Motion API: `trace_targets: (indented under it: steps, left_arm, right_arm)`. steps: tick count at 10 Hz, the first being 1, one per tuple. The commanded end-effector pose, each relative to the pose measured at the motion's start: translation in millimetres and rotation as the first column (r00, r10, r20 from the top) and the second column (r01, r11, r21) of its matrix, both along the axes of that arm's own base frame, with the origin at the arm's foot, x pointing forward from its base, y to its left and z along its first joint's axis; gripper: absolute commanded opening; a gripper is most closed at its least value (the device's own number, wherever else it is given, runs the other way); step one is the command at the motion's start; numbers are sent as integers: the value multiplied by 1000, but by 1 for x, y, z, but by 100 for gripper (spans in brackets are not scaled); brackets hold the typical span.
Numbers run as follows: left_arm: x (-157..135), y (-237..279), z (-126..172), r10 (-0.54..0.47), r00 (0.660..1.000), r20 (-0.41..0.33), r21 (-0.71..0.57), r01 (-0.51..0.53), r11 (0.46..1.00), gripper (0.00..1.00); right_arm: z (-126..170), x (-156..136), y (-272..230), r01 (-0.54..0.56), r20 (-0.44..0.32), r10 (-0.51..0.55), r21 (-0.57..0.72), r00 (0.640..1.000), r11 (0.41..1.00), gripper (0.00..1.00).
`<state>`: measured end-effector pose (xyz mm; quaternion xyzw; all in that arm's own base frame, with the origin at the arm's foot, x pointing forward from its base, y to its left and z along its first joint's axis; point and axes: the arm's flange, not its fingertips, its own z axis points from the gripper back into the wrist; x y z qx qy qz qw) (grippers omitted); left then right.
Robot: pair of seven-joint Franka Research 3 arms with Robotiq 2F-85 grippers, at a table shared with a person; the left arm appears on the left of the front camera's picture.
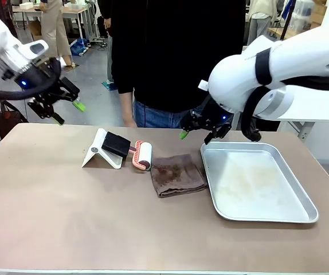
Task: Clean the surface of the table.
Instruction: Return the Lint Roller and towel to their original positions.
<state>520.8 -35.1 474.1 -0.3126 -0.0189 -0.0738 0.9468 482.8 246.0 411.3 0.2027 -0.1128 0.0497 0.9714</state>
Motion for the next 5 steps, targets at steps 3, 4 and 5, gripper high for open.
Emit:
trace_targets:
  steps: [3, 4, 5]
  left_arm:
    - [-87, 10, 35, -182, 983, -15, -11, 182, 983, 100]
    - [-100, 14, 34, -193, 981, 13, -4, 193, 981, 100]
    - [-106, 18, 28, -201, 979, 31, -15, 202, 979, 100]
  right_arm:
    - [39, -50, -89, -3, -212, 55, 240, 976, 971, 100]
    - [54, -64, -116, -22, -229, 94, 300, 969, 954, 100]
    - [66, -74, -141, 14, -289, 93, 347, 953, 938, 100]
